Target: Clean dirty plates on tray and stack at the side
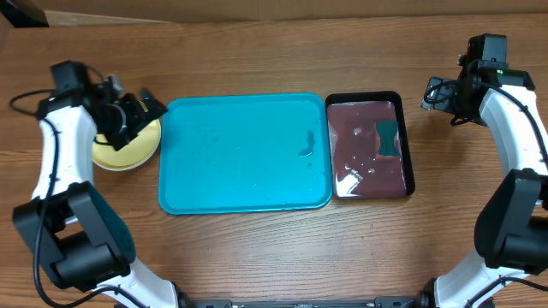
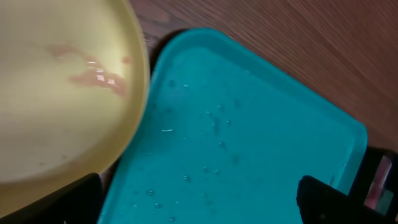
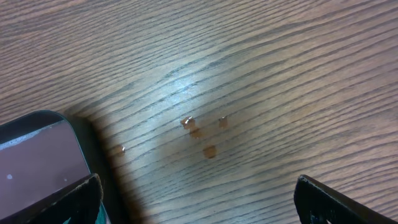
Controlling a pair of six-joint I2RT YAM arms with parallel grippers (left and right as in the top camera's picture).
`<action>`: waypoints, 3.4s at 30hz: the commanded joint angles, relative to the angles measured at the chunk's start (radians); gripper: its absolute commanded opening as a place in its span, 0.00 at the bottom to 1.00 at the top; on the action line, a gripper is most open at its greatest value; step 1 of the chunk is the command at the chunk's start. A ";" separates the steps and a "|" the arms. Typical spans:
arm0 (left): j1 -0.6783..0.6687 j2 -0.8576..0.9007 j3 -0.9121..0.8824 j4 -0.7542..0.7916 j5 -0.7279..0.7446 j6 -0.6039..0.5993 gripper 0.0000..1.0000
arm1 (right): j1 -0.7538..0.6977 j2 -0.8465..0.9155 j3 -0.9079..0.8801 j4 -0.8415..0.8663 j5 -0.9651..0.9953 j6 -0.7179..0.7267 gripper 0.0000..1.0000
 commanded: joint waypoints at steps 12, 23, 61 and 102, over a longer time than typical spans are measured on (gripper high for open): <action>-0.075 0.007 -0.009 0.000 0.026 0.028 1.00 | 0.002 -0.014 0.015 0.005 0.007 0.008 1.00; -0.075 0.007 -0.009 0.002 0.026 0.028 1.00 | 0.004 -0.014 0.011 0.005 0.007 0.008 1.00; -0.075 0.007 -0.009 0.002 0.026 0.029 1.00 | 0.262 -1.752 -0.879 0.596 -0.142 -0.090 1.00; -0.075 0.007 -0.009 0.002 0.026 0.028 1.00 | 0.207 -1.870 -1.487 0.785 -0.230 -0.188 1.00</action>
